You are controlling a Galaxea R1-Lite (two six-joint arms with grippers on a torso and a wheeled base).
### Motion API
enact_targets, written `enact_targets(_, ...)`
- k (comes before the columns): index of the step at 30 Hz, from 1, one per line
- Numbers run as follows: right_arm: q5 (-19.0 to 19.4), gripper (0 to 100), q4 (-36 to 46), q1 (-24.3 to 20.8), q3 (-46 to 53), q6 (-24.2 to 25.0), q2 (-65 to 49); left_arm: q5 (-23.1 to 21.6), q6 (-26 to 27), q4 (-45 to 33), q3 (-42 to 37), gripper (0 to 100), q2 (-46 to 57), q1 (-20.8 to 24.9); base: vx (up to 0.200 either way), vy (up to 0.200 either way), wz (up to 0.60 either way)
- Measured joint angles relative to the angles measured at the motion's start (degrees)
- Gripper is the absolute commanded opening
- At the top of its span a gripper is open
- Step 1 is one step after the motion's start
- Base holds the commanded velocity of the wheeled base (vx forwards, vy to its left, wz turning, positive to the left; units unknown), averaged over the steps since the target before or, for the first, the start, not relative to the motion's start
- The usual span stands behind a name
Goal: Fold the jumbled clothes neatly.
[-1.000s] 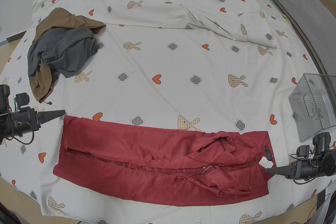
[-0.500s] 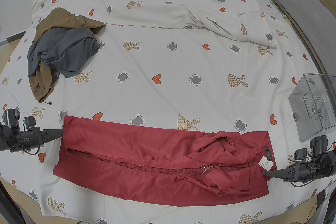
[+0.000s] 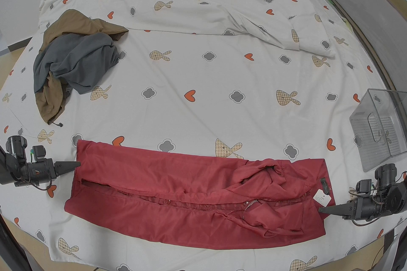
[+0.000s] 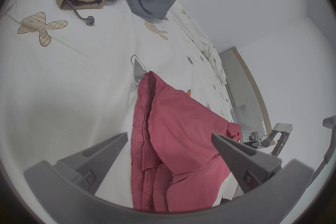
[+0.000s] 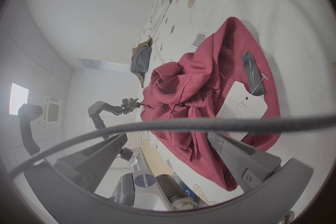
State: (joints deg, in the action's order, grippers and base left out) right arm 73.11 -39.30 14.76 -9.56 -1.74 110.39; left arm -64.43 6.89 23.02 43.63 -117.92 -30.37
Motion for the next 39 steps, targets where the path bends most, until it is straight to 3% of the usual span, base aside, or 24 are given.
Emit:
enact_targets(7, 0.00, 100, 0.04, 0.00, -0.09, 0.05, 0.02, 0.02, 0.13, -0.02, -0.26, 100, -0.38, 1.21, 0.000, 0.000, 0.00)
enact_targets(17, 0.00, 100, 0.04, 0.01, -0.13, 0.79, 0.02, 0.00, 0.80, -0.22, -1.55, 100, -0.07, 7.13, 0.000, 0.000, 0.00)
enact_targets(39, -0.02, 100, 0.04, -0.07, -0.20, 0.79, 0.06, -0.02, 0.94, -0.24, -5.13, 100, 2.45, 11.50, 0.000, 0.000, 0.00)
